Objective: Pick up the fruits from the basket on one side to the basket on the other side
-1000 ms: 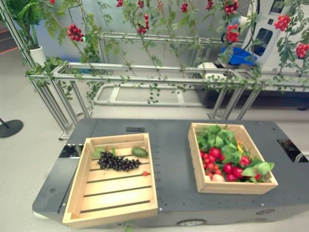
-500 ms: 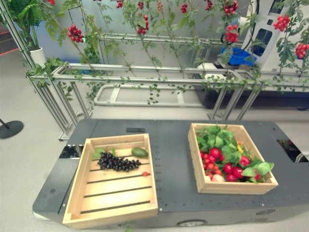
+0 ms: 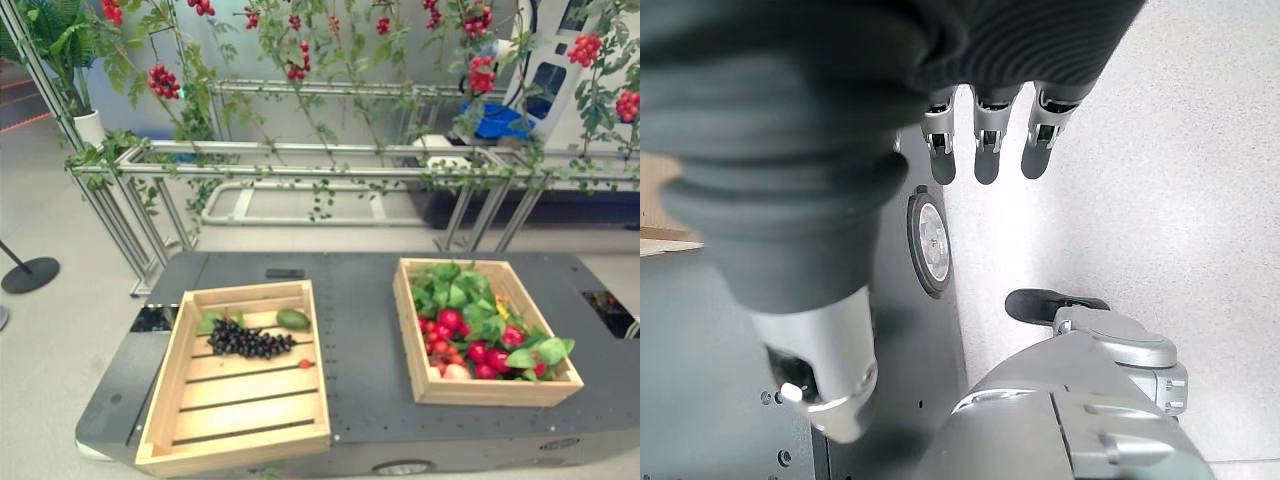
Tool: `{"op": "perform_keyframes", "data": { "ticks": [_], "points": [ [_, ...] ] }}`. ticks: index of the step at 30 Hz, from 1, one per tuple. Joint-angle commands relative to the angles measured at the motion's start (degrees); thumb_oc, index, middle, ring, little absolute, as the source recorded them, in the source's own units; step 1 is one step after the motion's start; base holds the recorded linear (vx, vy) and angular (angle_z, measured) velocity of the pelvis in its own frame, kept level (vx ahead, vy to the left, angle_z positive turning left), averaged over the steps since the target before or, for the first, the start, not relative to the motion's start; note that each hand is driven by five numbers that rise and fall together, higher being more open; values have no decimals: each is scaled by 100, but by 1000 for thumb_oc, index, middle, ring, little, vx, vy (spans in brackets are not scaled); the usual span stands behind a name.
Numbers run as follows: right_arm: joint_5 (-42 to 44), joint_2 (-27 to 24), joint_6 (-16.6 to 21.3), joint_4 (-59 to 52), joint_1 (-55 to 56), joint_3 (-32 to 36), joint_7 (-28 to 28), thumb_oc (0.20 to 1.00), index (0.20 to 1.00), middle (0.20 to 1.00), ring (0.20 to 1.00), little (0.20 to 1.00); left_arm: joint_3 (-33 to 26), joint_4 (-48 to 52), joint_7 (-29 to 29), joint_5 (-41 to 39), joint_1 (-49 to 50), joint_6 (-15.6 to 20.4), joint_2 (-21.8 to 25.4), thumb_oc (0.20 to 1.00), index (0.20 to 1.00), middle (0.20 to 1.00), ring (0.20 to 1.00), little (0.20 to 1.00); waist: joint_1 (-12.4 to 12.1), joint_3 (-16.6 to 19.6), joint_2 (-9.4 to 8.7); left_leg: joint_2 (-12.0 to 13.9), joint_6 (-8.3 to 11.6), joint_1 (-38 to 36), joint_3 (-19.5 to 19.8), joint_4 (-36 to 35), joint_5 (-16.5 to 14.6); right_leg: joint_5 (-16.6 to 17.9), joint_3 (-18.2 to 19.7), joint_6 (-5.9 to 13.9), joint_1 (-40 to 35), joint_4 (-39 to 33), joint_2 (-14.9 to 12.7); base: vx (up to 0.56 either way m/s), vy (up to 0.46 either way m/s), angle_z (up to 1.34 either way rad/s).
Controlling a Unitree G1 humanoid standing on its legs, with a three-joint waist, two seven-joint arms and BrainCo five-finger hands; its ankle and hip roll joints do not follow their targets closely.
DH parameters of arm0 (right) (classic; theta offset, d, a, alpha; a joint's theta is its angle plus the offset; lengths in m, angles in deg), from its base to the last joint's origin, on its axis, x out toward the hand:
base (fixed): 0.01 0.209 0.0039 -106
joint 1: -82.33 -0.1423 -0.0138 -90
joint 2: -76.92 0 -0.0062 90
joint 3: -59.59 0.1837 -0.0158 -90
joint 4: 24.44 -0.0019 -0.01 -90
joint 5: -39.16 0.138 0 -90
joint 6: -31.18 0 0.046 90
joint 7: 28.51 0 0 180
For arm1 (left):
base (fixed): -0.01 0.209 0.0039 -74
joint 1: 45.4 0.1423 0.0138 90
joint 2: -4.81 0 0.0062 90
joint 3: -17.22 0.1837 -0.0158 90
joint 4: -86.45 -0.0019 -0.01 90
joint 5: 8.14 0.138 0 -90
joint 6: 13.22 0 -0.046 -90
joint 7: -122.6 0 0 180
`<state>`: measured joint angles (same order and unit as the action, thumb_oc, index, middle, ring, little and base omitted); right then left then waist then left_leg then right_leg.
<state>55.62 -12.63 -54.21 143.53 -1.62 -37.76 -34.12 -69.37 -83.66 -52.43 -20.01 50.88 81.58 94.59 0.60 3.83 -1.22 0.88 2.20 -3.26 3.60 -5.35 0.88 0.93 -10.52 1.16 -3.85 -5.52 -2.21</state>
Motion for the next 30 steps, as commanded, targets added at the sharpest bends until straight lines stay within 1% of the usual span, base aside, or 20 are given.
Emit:
{"op": "perform_keyframes", "data": {
  "ticks": [1, 16, 18, 24, 25, 26, 27, 28, 29, 30],
  "points": [
    [60, -87, 42, 343, -442, 208, 45, 1000, 1000, 1000, 1000, 1000, -114, -327, -4, 251, -397, 76, -117, 1000, 1000, 1000, 1000, 1000, -43, -183, -120, -227, -108, -43, -300, 35, -407, -249, -109, 388, -119, 52, -135, 0, 0, 0],
    [116, -97, 77, 271, -435, 154, 44, 1000, 1000, 1000, 1000, 1000, -100, -216, -81, 69, -492, 167, -57, 1000, 1000, 1000, 1000, 1000, -51, -211, -151, -228, -108, -25, -301, 35, -410, -252, -93, 386, -102, 52, -139, 0, 0, 0],
    [157, -110, 104, 216, -443, 149, 62, 1000, 1000, 1000, 1000, 1000, -189, -103, -144, -173, -573, 217, 22, 1000, 1000, 1000, 1000, 1000, -47, -231, -167, -226, -98, -19, -294, 35, -409, -258, -89, 383, -96, 52, -130, 0, 0, 0],
    [233, -122, 166, 67, -426, 126, 88, 1000, 1000, 1000, 1000, 1000, -282, 154, -268, -483, -664, 381, 139, 1000, 1000, 1000, 1000, 1000, -38, -286, -210, -214, -84, 5, -292, 35, -396, -257, -89, 375, -71, 62, -121, 0, 0, 0],
    [340, -298, 201, -88, -349, 299, -18, 1000, 1000, 1000, 1000, 1000, -642, 656, 127, -760, -217, 383, 836, 1000, 1000, 1000, 1000, 1000, -102, -334, -179, -215, -82, 26, -261, 35, -376, -249, -115, 383, -61, 70, -133, -44, 4, 0],
    [351, -408, 232, -134, -285, 392, -17, 1000, 1000, 1000, 1000, 1000, -892, 1157, 110, -1043, 14, 439, 1126, 1000, 1000, 1000, 1000, 1000, -163, -374, -152, -218, -83, 74, -221, 35, -349, -239, -157, 385, -28, 83, -139, -73, 21, 2],
    [350, -469, 242, -191, -277, 387, -88, 1000, 1000, 1000, 1000, 1000, -995, 1408, 174, -1064, 275, 406, 1190, 1000, 1000, 1000, 1000, 1000, -187, -419, -130, -224, -79, 104, -176, 35, -315, -229, -209, 387, -8, 101, -141, -61, 13, 2],
    [339, -475, 261, -280, -243, 416, -90, 1000, 1000, 1000, 1000, 1000, -1090, 2037, 145, -1256, 570, 447, 1162, 1000, 1000, 1000, 1000, 1000, -212, -447, -121, -227, -77, 124, -150, 35, -296, -228, -236, 389, -3, 103, -143, -34, 9, 9],
    [339, -476, 260, -280, -243, 415, -90, 1000, 1000, 1000, 1000, 1000, -1091, 2038, 145, -1256, 571, 447, 1162, 1000, 1000, 1000, 1000, 1000, -211, -447, -121, -227, -77, 125, -149, 35, -296, -228, -237, 389, -3, 103, -143, -24, 2, 22],
    [305, -480, 275, -319, -230, 423, -117, 1000, 1000, 1000, 1000, 1000, -1225, 2638, 191, -1406, 767, 439, 1207, 1000, 1000, 1000, 1000, 1000, -245, -468, -113, -225, -75, 141, -117, 35, -272, -230, -271, 384, 1, 109, -145, -9, -9, 22]
  ]
}}
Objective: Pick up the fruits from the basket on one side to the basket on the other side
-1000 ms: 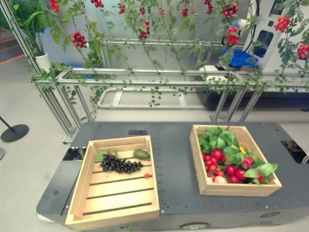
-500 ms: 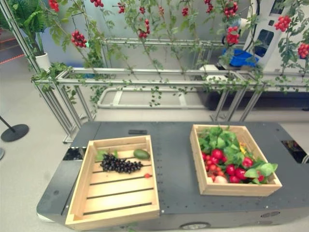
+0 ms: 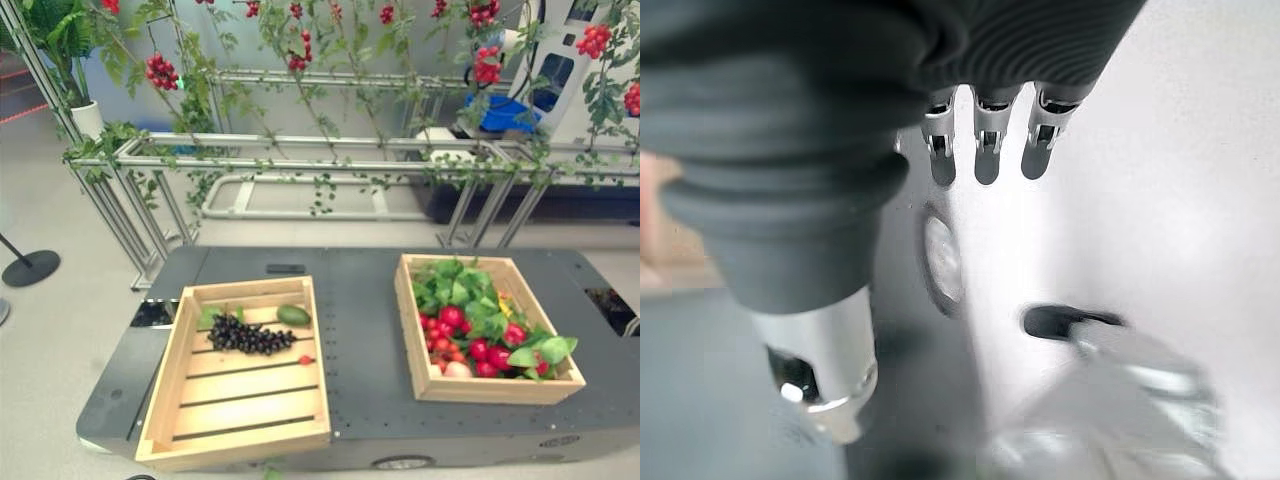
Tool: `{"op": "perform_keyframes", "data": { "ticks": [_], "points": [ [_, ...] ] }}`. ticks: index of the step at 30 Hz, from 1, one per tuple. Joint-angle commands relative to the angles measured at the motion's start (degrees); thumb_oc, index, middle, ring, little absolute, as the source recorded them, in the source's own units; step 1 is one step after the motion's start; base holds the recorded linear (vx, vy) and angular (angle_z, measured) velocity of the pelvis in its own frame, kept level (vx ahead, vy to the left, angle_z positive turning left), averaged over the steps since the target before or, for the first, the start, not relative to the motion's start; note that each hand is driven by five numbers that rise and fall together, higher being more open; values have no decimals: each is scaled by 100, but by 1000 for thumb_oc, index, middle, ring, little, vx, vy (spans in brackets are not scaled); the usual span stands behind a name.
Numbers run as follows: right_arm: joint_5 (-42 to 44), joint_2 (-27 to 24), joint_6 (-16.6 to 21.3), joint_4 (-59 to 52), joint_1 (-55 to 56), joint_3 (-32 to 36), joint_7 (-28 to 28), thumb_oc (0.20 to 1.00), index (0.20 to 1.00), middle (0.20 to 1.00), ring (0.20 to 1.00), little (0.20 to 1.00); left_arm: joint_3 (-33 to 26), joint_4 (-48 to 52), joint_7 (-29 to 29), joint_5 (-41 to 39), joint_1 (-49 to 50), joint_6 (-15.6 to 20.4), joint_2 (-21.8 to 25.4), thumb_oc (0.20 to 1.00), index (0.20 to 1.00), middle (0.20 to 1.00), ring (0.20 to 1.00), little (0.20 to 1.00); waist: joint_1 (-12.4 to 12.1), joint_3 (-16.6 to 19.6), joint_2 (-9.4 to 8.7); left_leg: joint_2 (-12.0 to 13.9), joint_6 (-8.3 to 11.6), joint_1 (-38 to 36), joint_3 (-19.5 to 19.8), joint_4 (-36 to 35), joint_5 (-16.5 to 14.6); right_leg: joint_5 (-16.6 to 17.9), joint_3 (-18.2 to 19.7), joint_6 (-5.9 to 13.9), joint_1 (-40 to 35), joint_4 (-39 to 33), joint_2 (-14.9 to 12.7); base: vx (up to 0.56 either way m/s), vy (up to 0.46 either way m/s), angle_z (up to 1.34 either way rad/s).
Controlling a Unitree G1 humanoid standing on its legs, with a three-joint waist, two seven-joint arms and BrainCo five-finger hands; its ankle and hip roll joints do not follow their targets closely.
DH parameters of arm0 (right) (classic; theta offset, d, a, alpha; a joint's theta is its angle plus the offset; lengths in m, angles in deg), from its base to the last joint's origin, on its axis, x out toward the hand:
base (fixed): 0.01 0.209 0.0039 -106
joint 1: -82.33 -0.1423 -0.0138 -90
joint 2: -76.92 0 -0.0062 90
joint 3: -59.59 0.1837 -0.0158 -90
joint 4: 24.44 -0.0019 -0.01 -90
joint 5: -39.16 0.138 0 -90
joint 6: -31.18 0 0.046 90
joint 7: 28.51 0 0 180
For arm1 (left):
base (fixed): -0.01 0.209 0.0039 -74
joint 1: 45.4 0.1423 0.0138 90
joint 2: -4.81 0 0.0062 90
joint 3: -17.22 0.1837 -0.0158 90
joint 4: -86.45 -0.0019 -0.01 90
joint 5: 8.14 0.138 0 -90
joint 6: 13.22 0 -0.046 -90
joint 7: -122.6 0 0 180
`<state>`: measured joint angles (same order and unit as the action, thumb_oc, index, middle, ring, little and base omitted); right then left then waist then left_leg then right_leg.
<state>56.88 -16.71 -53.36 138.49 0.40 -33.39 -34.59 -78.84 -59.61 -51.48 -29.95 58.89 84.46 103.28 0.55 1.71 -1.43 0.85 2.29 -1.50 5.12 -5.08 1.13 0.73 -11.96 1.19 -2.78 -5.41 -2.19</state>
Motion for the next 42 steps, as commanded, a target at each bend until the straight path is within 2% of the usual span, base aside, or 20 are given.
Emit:
{"op": "perform_keyframes", "data": {
  "ticks": [1, 5, 6, 7, 10, 26, 32, 36, 37, 42],
  "points": [
    [146, -30, 174, 187, -434, 50, -100, 1000, 1000, 1000, 1000, 1000, -671, 968, 67, -616, 243, 134, 393, 1000, 1000, 1000, 1000, 1000, -303, -274, -86, -217, -79, -30, -239, 8, -279, -223, -167, 377, -119, 90, -142, -8, -12, 19],
    [72, 54, 141, 135, -396, 71, -146, 1000, 1000, 1000, 1000, 1000, -1275, 1403, -198, -663, 251, 183, 584, 1000, 1000, 1000, 1000, 1000, -344, -250, -99, -204, -56, -53, -218, 8, -290, -255, -213, 372, -163, 69, -139, 18, -13, 16],
    [72, 56, 141, 134, -397, 69, -145, 1000, 1000, 1000, 1000, 1000, -1279, 1409, -200, -661, 255, 180, 584, 1000, 1000, 1000, 1000, 1000, -342, -251, -102, -205, -56, -54, -217, 8, -291, -256, -213, 371, -164, 69, -139, 23, -21, 16],
    [55, 96, 119, 111, -373, 55, -158, 1000, 1000, 1000, 1000, 1000, -1500, 1862, -345, -669, 256, 181, 619, 1000, 1000, 1000, 1000, 1000, -361, -247, -118, -195, -49, -64, -205, 8, -303, -273, -218, 364, -177, 66, -136, 19, -20, 11],
    [15, 108, 78, 86, -366, 24, -188, 1000, 1000, 1000, 1000, 1000, -1772, 2365, -557, -590, 235, 207, 641, 1000, 1000, 1000, 1000, 1000, -378, -241, -140, -183, -41, -76, -203, 8, -322, -297, -228, 357, -195, 58, -130, 12, -15, 5],
    [6, 112, -13, -104, -314, -87, -231, 1000, 1000, 1000, 1000, 1000, -2187, 3066, -1046, -340, -108, 275, 945, 1000, 1000, 1000, 1000, 1000, -344, -214, -188, -156, -31, -150, -252, 8, -390, -346, -182, 330, -251, 49, -103, 0, 0, 0],
    [1, 104, -20, -174, -315, -165, -252, 1000, 1000, 1000, 1000, 1000, -2070, 3655, -1048, -282, -417, 314, 1196, 1000, 1000, 1000, 1000, 1000, -312, -201, -200, -153, -24, -169, -264, 8, -402, -344, -179, 328, -268, 47, -98, 0, 0, 0],
    [-16, 88, -33, -188, -342, -259, -274, 1000, 1000, 1000, 1000, 1000, -1898, 3545, -986, -359, -767, 367, 1518, 1000, 1000, 1000, 1000, 1000, -276, -199, -197, -155, -21, -181, -278, 8, -410, -339, -174, 333, -278, 47, -100, 0, 0, 0],
    [-15, 94, -44, -187, -342, -320, -284, 1000, 1000, 1000, 1000, 1000, -1695, 3622, -967, -318, -1055, 385, 1696, 1000, 1000, 1000, 1000, 1000, -243, -190, -197, -154, -18, -187, -285, 8, -415, -338, -164, 336, -279, 49, -96, 0, 0, 0],
    [17, 90, -44, -198, -346, -444, -293, 1000, 1000, 1000, 1000, 1000, -998, 3570, -908, -318, -1896, 479, 2015, 1000, 1000, 1000, 1000, 1000, -120, -184, -210, -151, -8, -205, -307, 8, -435, -326, -150, 346, -281, 55, -103, 0, 0, 0]
  ]
}}
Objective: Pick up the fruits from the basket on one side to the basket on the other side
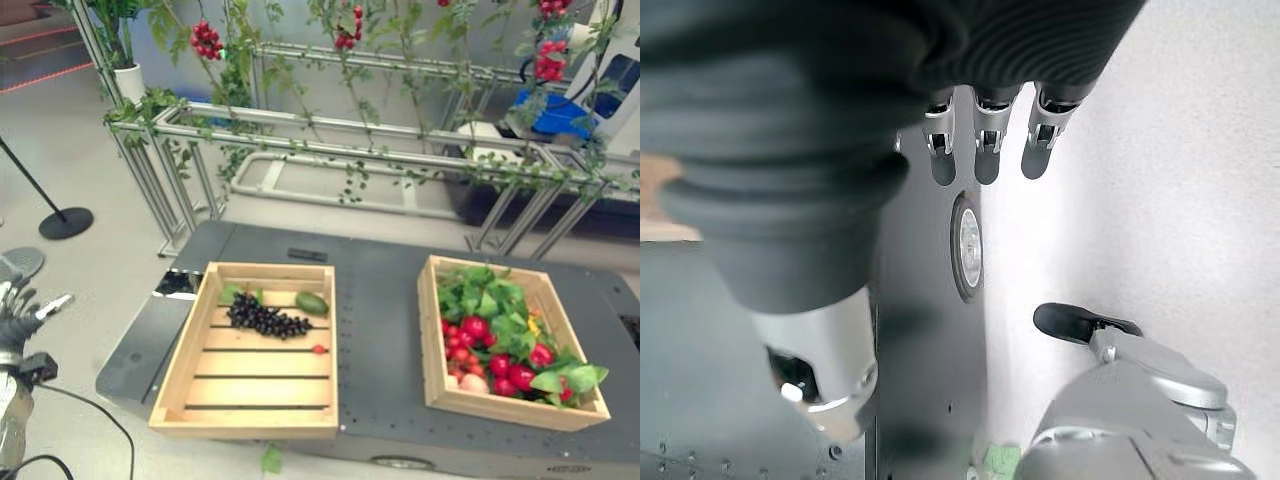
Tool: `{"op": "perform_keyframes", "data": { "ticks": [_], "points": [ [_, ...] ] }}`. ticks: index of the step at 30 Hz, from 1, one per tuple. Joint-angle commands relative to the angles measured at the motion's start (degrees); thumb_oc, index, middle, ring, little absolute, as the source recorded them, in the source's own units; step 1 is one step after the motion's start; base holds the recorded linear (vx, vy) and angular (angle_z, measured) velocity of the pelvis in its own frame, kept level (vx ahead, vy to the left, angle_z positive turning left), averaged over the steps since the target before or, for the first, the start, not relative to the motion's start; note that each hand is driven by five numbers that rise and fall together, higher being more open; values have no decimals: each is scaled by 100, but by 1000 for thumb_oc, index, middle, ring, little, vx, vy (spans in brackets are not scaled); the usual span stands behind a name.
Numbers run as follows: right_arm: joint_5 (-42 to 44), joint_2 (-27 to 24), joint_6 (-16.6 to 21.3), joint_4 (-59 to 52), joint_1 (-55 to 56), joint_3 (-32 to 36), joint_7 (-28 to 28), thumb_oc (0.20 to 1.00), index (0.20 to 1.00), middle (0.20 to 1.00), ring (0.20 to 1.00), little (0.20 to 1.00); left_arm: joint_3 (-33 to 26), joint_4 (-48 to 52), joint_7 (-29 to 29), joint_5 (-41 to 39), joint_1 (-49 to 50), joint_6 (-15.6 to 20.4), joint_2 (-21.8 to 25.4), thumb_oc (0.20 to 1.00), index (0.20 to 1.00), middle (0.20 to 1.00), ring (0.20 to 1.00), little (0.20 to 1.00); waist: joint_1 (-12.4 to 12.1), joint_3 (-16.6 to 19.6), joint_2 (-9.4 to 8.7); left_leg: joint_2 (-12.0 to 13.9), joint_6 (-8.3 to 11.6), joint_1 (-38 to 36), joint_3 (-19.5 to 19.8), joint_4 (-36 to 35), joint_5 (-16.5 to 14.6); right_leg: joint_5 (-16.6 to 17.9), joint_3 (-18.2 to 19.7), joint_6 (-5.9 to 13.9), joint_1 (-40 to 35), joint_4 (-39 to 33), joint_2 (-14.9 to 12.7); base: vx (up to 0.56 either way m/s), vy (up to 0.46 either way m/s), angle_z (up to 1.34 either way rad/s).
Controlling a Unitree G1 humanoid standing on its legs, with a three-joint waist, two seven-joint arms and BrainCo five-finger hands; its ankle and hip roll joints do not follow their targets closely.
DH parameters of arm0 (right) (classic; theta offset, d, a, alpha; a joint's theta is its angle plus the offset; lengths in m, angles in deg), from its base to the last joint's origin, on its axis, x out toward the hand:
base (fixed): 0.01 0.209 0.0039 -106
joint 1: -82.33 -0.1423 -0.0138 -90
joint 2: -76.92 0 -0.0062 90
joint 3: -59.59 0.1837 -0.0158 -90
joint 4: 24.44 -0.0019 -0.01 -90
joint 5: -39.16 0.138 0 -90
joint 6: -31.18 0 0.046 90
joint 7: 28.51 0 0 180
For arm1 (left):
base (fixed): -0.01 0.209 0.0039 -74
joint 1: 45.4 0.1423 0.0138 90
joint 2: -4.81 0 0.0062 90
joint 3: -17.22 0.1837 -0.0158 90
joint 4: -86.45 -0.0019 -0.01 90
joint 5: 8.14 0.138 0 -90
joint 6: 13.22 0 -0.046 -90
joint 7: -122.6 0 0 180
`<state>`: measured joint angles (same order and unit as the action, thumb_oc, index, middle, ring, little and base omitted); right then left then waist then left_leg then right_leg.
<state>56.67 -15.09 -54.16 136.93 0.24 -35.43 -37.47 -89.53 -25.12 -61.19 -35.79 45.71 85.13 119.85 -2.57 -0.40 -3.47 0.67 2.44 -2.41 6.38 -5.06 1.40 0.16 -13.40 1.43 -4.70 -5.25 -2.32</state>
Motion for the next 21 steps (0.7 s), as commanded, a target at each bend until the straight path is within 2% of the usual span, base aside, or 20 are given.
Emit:
{"op": "perform_keyframes", "data": {
  "ticks": [1, 6, 13, 17, 19, 21],
  "points": [
    [34, -75, 37, -41, -338, -259, -2, 1000, 1000, 1000, 1000, 1000, 200, 128, 83, 305, -717, 403, 407, 1000, 1000, 1000, 1000, 1000, 208, 24, -6, -132, -22, -113, -438, 6, -464, -266, -6, 324, -85, 41, -91, 0, 0, 0],
    [-30, -125, 5, -56, -389, -377, 9, 1000, 1000, 1000, 1000, 1000, 1046, 309, 182, 443, -1604, 373, 474, 1000, 1000, 1000, 1000, 1000, 309, -51, -12, -132, -28, -111, -475, 6, -483, -246, 36, 340, -39, 69, -91, 0, 0, 0],
    [-92, -138, -41, -161, -418, -586, 15, 1000, 1000, 1000, 1000, 1000, 2097, -13, 230, 377, -2629, 322, 56, 1000, 1000, 1000, 1000, 1000, 509, -193, -19, -119, -64, -117, -587, 6, -506, -230, 180, 356, 49, 143, -80, -8, -3, -8],
    [-121, -166, -33, -211, -400, -624, 28, 1000, 1000, 1000, 1000, 1000, 2623, -282, 215, 939, -3075, 230, -73, 1000, 1000, 1000, 1000, 1000, 613, -247, -16, -101, -71, -122, -664, 6, -516, -208, 272, 367, 91, 134, -68, 1, 2, -8],
    [-126, -165, -32, -222, -395, -635, 36, 1000, 1000, 1000, 1000, 1000, 2700, -346, 217, 969, -3136, 215, -124, 1000, 1000, 1000, 1000, 1000, 629, -260, -17, -99, -73, -124, -673, 6, -518, -208, 287, 366, 100, 140, -64, 8, -6, -14],
    [-124, -168, -14, -248, -386, -644, 50, 1000, 1000, 1000, 1000, 1000, 3019, -529, 174, 1712, -3402, 118, -73, 1000, 1000, 1000, 1000, 1000, 684, -299, -29, -91, -79, -134, -710, 6, -533, -209, 321, 369, 113, 152, -49, 0, -12, -14]
  ]
}}
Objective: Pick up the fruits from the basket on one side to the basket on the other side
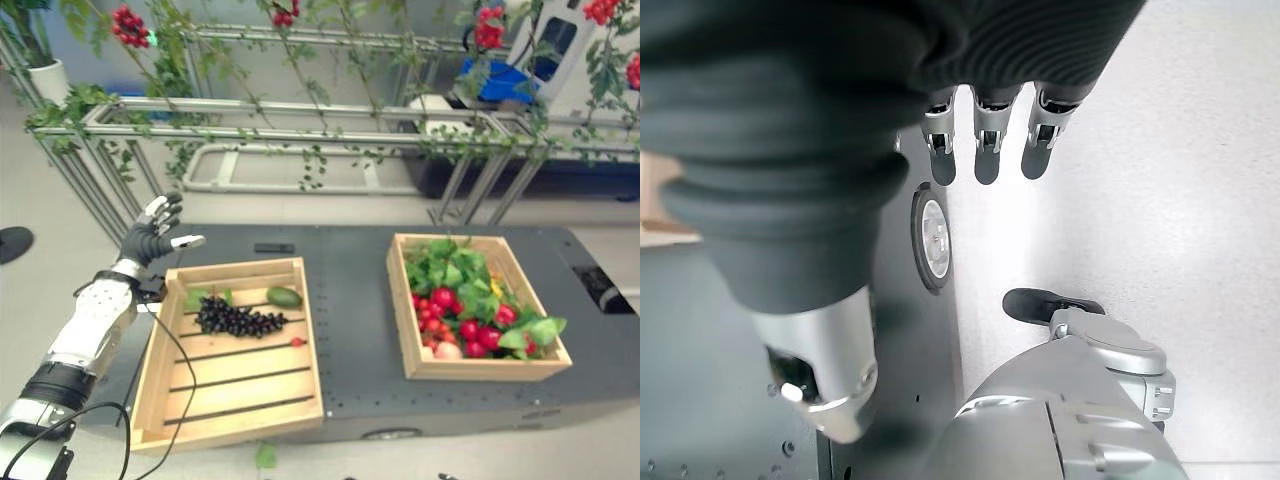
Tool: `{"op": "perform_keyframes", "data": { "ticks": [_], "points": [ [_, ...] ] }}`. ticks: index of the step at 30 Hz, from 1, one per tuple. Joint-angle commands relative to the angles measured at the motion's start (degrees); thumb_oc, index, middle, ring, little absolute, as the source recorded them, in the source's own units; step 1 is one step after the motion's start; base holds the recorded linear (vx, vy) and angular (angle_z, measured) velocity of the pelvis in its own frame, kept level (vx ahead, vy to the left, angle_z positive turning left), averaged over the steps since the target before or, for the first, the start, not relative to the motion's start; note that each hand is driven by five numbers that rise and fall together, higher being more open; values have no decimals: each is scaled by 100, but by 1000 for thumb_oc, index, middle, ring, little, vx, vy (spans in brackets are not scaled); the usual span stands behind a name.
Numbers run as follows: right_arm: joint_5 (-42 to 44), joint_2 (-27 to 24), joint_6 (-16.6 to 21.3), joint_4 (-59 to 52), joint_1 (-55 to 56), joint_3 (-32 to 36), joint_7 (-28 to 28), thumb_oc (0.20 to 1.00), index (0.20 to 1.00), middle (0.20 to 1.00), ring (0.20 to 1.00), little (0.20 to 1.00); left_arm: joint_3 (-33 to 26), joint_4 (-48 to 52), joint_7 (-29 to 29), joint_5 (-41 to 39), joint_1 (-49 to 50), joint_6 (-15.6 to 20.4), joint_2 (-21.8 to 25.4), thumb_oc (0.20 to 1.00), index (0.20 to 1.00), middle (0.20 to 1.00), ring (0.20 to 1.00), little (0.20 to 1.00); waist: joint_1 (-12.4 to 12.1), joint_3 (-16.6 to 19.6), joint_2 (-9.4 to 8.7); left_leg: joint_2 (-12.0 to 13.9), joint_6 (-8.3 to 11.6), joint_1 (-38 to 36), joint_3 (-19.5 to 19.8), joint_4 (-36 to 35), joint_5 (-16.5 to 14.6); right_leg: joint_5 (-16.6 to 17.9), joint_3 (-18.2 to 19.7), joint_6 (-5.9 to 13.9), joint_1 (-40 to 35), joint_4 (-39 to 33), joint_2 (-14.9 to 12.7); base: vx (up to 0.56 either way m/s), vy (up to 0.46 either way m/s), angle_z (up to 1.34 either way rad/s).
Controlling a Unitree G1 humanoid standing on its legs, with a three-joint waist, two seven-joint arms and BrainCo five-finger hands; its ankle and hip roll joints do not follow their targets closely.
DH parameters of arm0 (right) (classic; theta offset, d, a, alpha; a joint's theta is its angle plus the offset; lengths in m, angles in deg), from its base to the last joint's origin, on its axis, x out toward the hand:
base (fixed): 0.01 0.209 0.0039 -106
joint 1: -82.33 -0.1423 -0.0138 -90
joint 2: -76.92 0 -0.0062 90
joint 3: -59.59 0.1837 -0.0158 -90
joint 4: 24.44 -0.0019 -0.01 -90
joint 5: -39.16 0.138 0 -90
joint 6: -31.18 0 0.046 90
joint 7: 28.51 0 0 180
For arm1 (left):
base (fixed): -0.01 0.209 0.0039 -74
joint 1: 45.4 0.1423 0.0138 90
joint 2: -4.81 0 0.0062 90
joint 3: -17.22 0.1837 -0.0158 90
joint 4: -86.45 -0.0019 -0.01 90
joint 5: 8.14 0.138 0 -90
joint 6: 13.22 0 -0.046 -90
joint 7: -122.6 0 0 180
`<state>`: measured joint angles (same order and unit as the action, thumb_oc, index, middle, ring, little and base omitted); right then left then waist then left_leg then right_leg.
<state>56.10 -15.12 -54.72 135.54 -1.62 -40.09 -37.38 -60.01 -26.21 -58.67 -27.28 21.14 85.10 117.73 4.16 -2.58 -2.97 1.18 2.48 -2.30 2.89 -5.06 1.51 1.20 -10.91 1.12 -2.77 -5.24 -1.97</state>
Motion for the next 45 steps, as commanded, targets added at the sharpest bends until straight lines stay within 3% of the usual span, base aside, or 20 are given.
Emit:
{"op": "perform_keyframes", "data": {
  "ticks": [1, 3, 7, 15, 26, 34, 45],
  "points": [
    [-71, -183, 49, -127, -219, -184, 44, 1000, 1000, 1000, 1000, 1000, 211, -466, -57, 1256, -1055, 94, 246, 1000, 1000, 1000, 1000, 1000, 31, -114, -86, -136, -84, -137, -374, 6, -544, -309, 91, 407, -59, 161, -83, -22, -8, -6],
    [-73, -184, 72, -158, -245, -218, 52, 1000, 1000, 1000, 1000, 1000, 359, -743, -174, 1595, -1239, 24, 209, 1000, 1000, 1000, 1000, 1000, 60, -192, -97, -133, -87, -117, -400, 6, -538, -303, 123, 410, 3, 191, -73, -49, -6, -11],
    [-42, -272, 160, -296, -385, -316, 127, 1000, 1000, 1000, 1000, 1000, 1461, -1046, -360, 3592, -2176, -131, 714, 1000, 1000, 1000, 1000, 1000, 135, -519, -98, -99, -94, 65, -447, 6, -449, -276, 177, 411, 276, 311, -43, -122, -6, -9],
    [83, -309, 217, -322, -571, -406, 177, 1000, 1000, 1000, 1000, 1000, 2001, -1370, -247, 3911, -2568, -143, 824, 1000, 1000, 1000, 1000, 1000, 142, -958, -162, -99, -137, 417, -509, 99, -303, -213, 264, 382, 716, 528, -13, -99, -2, -5],
    [425, -355, 283, -533, -848, -489, 251, 1000, 1000, 1000, 1000, 1000, 2346, -2168, -302, 4028, -3156, -392, 856, 1000, 1000, 1000, 1000, 1000, 254, -1462, -293, -106, -172, 1424, -630, 790, -320, -107, 419, 340, 1651, 963, -15, -87, -2, -5],
    [647, -397, 318, -589, -1039, -557, 306, 1000, 1000, 1000, 1000, 1000, 2581, -2573, -275, 3958, -3522, -463, 756, 1000, 1000, 1000, 1000, 1000, 328, -1628, -376, -60, -200, 2114, -706, 1418, -463, -80, 498, 328, 2250, 1259, -13, -46, -14, -11],
    [921, -432, 401, -846, -1107, -660, 353, 1000, 1000, 1000, 1000, 1000, 2968, -2835, -360, 4102, -4022, -508, 816, 1000, 1000, 1000, 1000, 1000, 450, -1808, -451, -27, -219, 2504, -780, 1438, -414, 81, 615, 343, 2656, 1182, 31, -14, -1, -3]
  ]
}}
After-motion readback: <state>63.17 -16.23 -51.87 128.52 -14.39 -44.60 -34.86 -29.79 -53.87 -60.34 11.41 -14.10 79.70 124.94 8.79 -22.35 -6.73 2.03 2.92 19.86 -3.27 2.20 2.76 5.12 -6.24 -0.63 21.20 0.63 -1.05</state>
